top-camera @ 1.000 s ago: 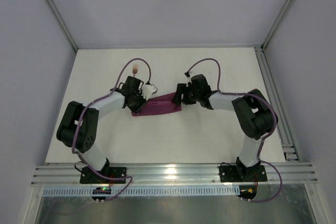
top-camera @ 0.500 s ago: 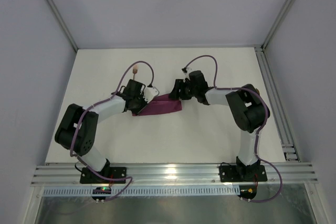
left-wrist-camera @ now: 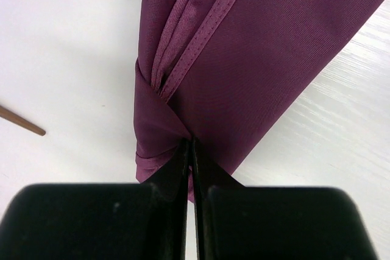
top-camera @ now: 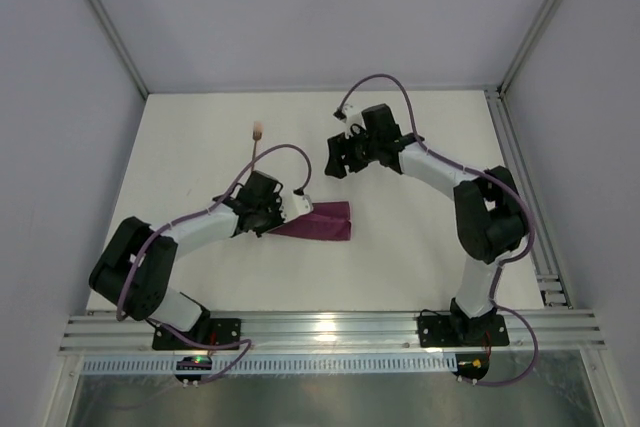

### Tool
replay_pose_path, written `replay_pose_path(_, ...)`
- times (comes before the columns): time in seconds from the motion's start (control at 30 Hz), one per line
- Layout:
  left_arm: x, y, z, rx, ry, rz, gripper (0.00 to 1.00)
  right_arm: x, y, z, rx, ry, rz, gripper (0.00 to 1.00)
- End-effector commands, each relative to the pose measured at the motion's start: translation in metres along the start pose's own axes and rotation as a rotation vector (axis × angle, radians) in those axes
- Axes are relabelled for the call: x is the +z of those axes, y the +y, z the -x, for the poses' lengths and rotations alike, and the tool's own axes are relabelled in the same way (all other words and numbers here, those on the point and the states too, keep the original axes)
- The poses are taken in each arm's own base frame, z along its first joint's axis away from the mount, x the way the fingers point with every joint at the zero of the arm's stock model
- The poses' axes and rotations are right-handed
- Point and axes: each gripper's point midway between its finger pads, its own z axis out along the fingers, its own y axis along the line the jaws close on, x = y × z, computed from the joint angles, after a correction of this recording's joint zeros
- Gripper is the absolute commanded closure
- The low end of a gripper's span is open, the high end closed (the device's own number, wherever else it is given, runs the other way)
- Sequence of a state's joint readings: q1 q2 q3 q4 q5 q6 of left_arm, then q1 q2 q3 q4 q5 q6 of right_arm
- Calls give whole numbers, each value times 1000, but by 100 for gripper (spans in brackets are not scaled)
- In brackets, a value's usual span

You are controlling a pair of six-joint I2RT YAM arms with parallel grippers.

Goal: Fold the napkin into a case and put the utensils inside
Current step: Pick up the smaller rectangle-folded napkin from the center of the board.

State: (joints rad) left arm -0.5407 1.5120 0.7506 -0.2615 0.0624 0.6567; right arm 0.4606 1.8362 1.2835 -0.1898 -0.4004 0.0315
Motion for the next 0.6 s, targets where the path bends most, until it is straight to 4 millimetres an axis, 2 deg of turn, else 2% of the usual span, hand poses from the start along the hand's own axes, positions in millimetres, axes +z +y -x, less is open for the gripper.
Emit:
replay_pose_path(0.0,-6,-62,-36,65,66,-231,100,9,17,-37,-51,163,152,28)
replay_pose_path(0.27,-18,-58,-39,137,47,-195,100,44,83,-79,-79,277,411,28)
replay_pose_path(0.3,-18,-57,-38,138,46,-192,100,49,87,-86,-56,296,438,28)
replay_pose_path(0.43,-19,-55,-36,119,37,-174,100,51,111,-105,-50,348,530,28)
replay_pose_path(0.53,-19,-53,-32,103,19,-160,100,46,130,-125,-47,393,590,28)
replay_pose_path(0.57,-18,-52,-30,88,11,-151,100,44,134,-137,-37,419,598,28)
